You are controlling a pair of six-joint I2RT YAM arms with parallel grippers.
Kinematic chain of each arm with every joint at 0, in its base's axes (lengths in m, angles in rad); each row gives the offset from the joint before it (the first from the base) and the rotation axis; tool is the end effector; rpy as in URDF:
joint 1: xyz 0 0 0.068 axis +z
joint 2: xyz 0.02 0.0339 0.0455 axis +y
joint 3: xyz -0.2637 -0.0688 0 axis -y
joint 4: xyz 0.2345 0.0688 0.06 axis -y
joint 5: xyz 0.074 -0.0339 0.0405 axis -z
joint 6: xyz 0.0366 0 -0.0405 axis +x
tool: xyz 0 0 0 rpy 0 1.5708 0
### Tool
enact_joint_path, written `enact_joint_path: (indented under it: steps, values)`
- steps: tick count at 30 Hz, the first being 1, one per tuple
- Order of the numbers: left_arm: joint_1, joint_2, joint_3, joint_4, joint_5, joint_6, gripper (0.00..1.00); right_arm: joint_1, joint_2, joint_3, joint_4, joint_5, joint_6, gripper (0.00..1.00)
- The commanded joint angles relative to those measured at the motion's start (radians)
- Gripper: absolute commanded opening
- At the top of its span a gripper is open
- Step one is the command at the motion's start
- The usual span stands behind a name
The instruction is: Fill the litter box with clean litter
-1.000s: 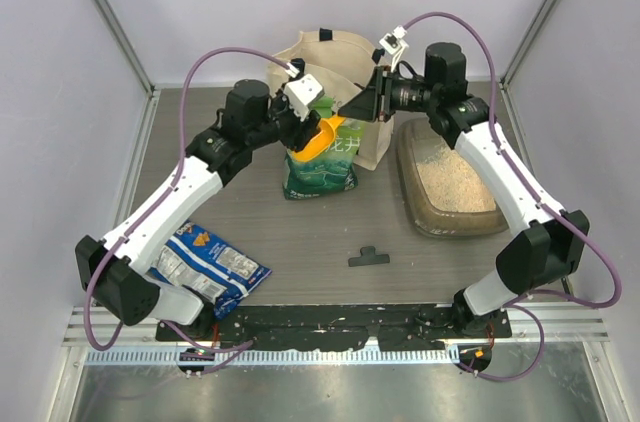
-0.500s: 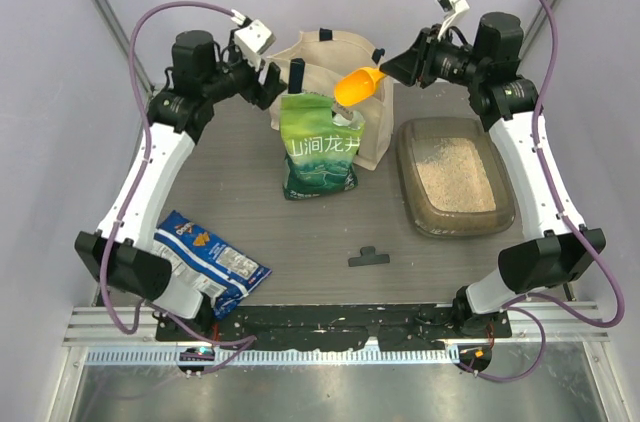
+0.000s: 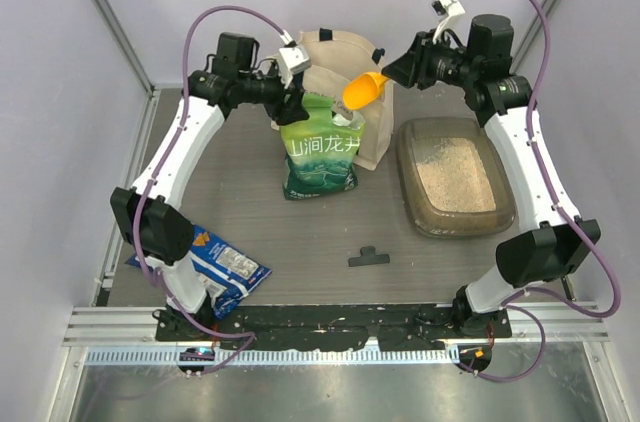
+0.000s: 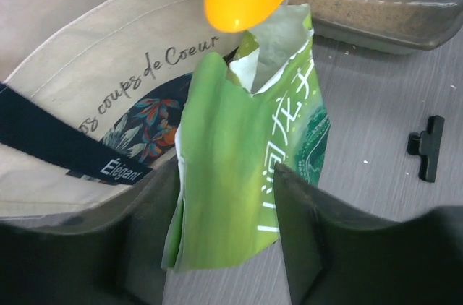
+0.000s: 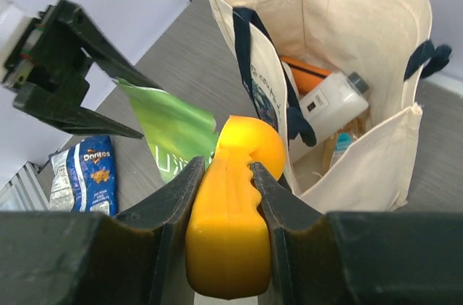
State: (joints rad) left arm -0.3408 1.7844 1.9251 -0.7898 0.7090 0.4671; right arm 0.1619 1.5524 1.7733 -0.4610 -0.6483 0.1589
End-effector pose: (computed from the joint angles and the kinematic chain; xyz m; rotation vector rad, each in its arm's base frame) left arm 0.3509 -0.1497 0.4020 1.1748 1.7710 -0.7066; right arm 0.3231 0.0752 0.4625 -0.4705 1.7737 0.8110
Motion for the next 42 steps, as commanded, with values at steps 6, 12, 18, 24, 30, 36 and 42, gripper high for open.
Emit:
enact_joint_path:
  steps: [6,12,18,24,30,36,42]
  values:
    - [-0.052,-0.054,-0.044,-0.054,0.038,0.053,0.27,0.014,0.075,0.084,-0.088,-0.021,0.001,0.01]
    - [-0.060,-0.094,-0.107,0.000,0.035,-0.005,0.00,0.014,0.094,0.152,-0.151,-0.065,-0.065,0.01]
    - [-0.060,-0.138,-0.158,0.125,0.017,-0.143,0.00,0.037,0.120,0.227,-0.293,-0.093,-0.151,0.01]
    - [-0.060,-0.169,-0.192,0.227,0.009,-0.203,0.00,0.079,0.113,0.218,-0.350,-0.008,-0.255,0.01]
    - [-0.060,-0.168,-0.175,0.228,0.018,-0.225,0.00,0.122,0.107,0.225,-0.401,0.055,-0.354,0.01]
    - [-0.060,-0.186,-0.178,0.251,0.030,-0.281,0.00,0.171,0.126,0.261,-0.505,0.100,-0.426,0.01]
    - [-0.073,-0.267,-0.282,0.302,0.040,-0.357,0.00,0.243,0.064,0.092,-0.380,0.378,-0.288,0.01]
